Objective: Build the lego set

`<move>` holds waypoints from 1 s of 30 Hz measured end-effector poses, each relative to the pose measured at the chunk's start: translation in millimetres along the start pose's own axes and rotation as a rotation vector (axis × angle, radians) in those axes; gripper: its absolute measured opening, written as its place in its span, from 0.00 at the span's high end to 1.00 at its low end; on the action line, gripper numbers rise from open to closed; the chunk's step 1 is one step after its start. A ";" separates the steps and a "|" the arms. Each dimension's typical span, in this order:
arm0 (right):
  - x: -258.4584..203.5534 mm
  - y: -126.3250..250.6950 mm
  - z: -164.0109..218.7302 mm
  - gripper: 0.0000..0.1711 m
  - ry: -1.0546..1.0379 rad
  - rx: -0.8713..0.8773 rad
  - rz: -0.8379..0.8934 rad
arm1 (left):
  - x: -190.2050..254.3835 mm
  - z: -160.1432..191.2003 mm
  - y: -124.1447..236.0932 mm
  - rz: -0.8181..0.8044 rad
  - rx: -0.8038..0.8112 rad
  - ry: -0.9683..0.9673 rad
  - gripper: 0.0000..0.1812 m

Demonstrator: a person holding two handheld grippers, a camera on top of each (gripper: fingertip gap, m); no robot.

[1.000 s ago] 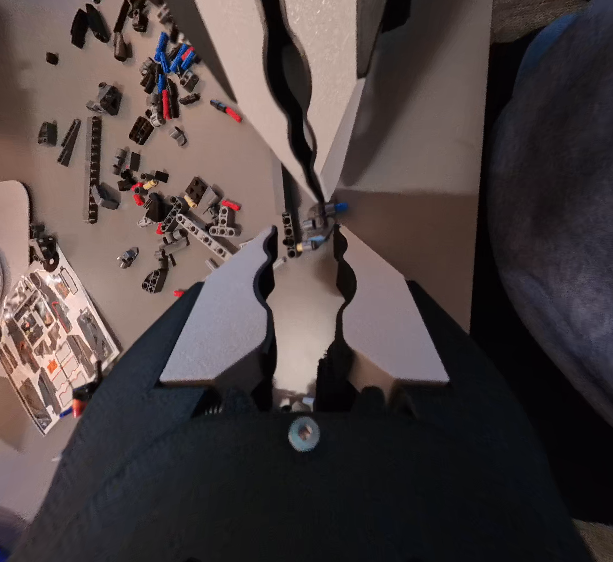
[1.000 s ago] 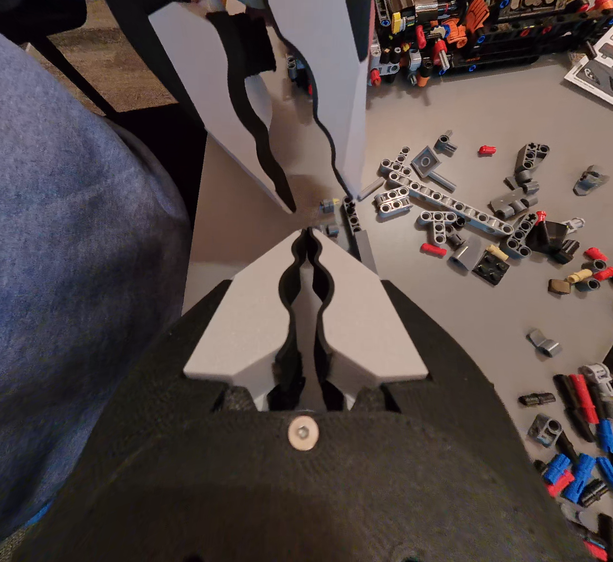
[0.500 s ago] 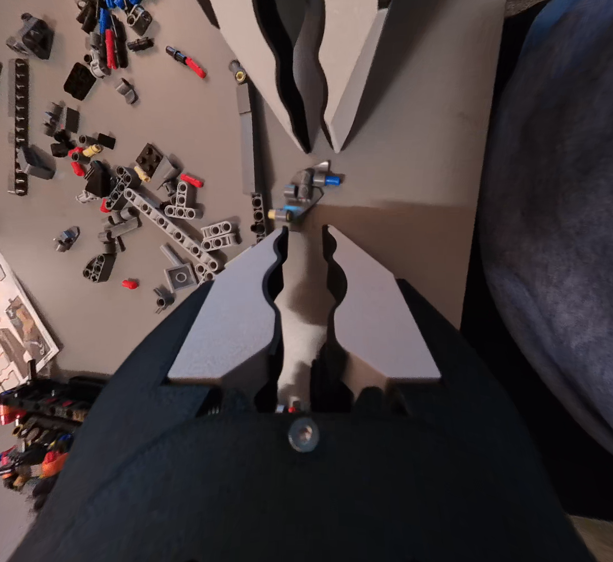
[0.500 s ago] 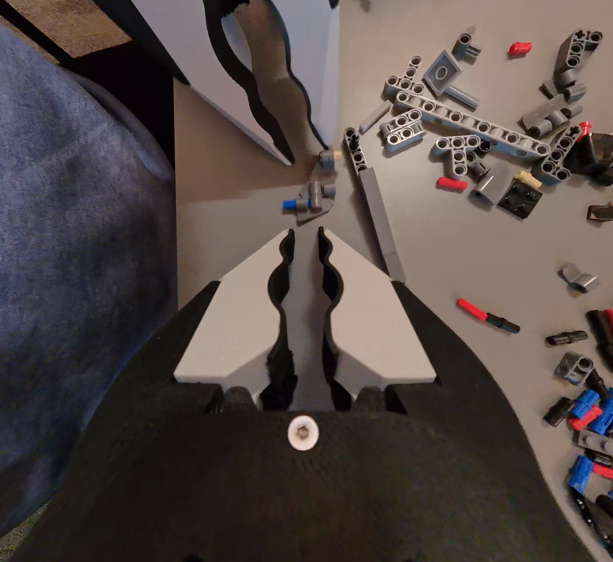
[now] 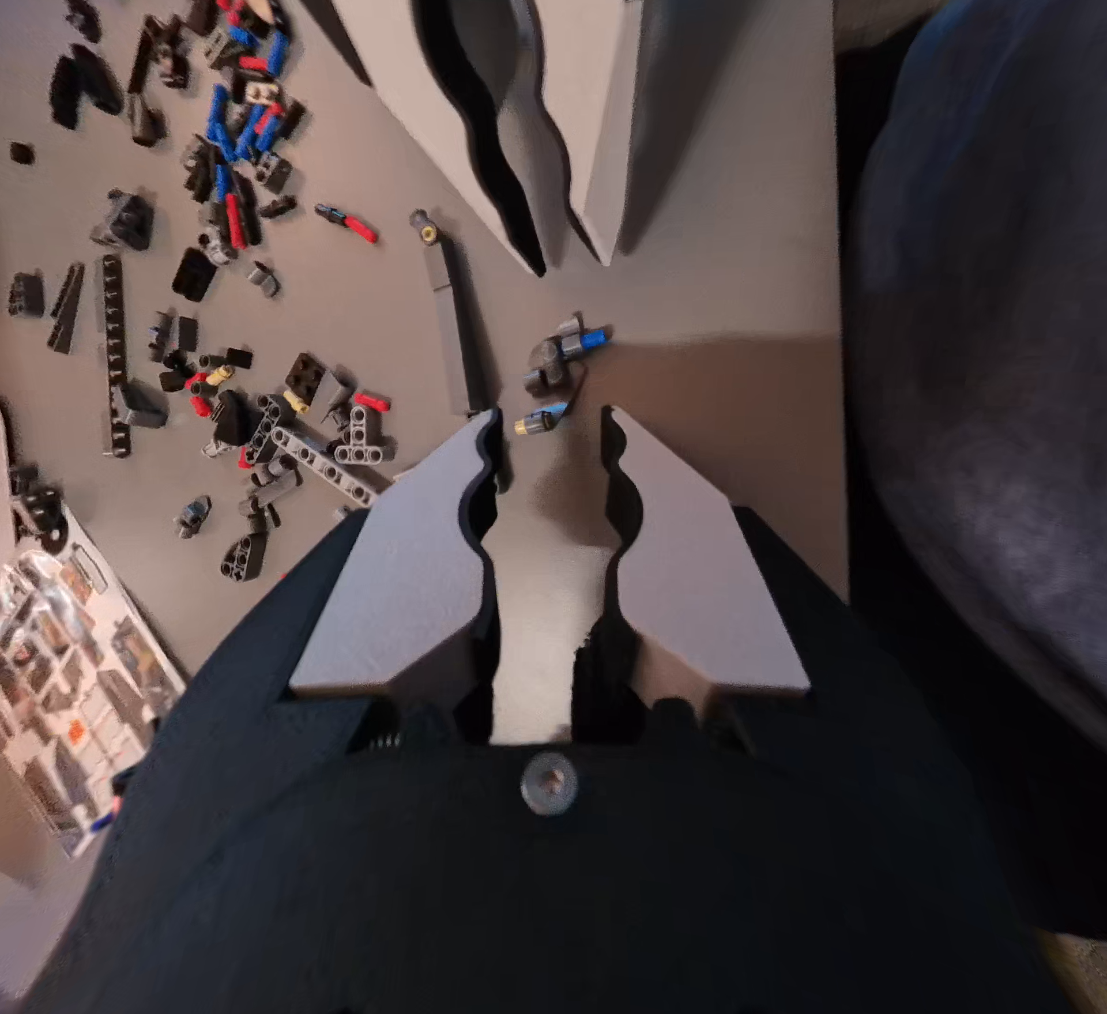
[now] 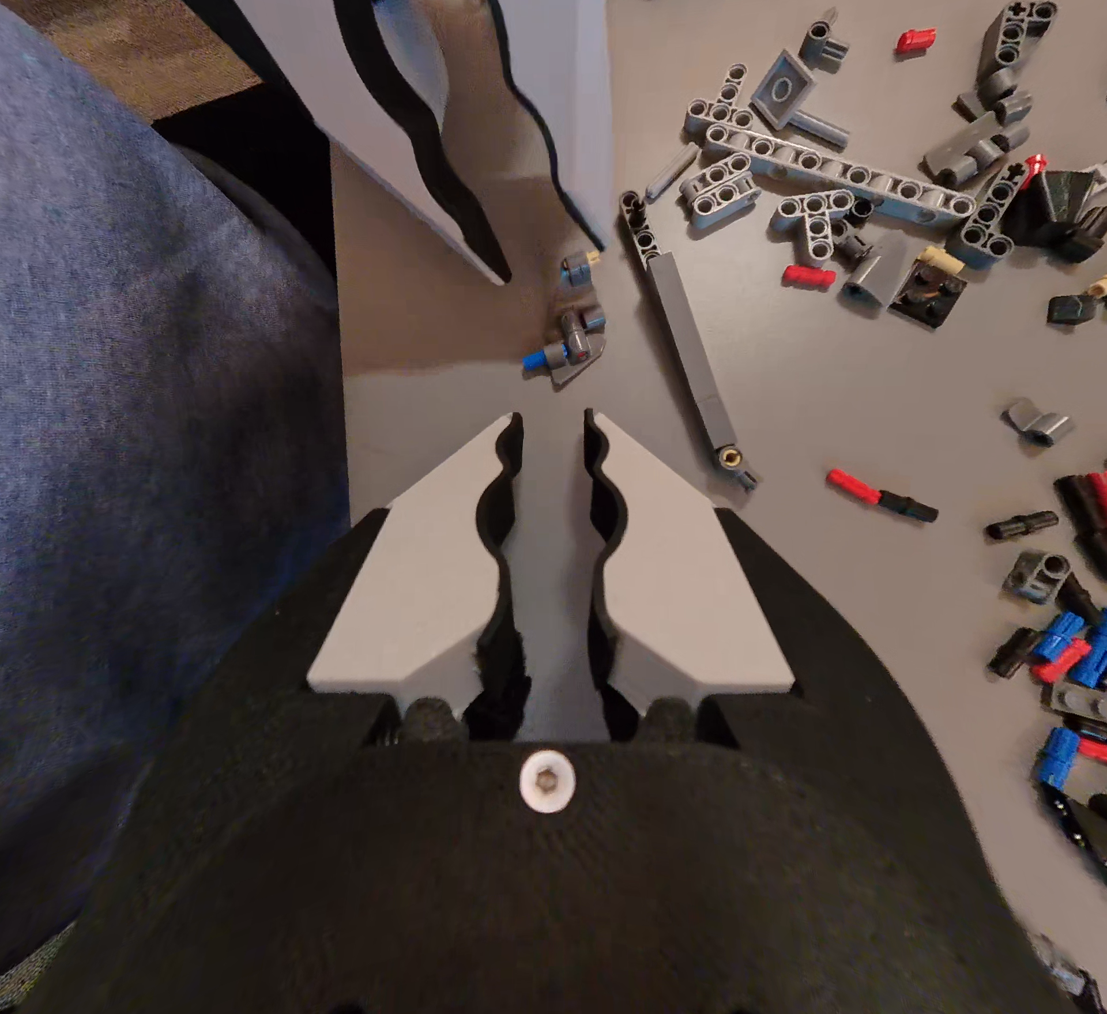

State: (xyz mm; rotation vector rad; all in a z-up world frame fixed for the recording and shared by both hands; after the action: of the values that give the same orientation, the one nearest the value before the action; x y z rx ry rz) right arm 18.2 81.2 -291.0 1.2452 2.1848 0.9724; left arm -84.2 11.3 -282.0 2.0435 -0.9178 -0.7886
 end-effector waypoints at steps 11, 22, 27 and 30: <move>-3.6 7.6 5.5 0.89 -0.008 0.010 0.002 | 36.4 -8.6 -5.2 0.121 0.008 0.216 0.78; -22.5 6.6 3.3 0.88 -0.130 0.106 -0.098 | 9.3 -4.0 -11.4 0.082 0.026 0.269 0.81; -16.7 -3.8 5.9 0.88 -0.174 0.068 -0.044 | 12.6 -10.0 -18.8 0.091 0.042 0.280 0.86; -7.6 -1.1 7.2 0.85 -0.223 0.110 -0.043 | 14.2 -11.7 -21.3 0.037 0.065 0.287 0.90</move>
State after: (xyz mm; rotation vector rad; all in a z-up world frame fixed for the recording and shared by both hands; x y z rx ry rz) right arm 26.2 76.8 -296.3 1.2835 2.1032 0.6693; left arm -60.2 14.2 -296.4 2.1211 -0.8228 -0.4345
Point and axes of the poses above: each gripper's, where its closed fingertips meet, y back along the fingers, z out of its underside, x = y × z across the jaws, the point moved 7 cm from there along y, back along the fingers, and after that the axes turned 10 degrees about y, right-handed, at the moved point
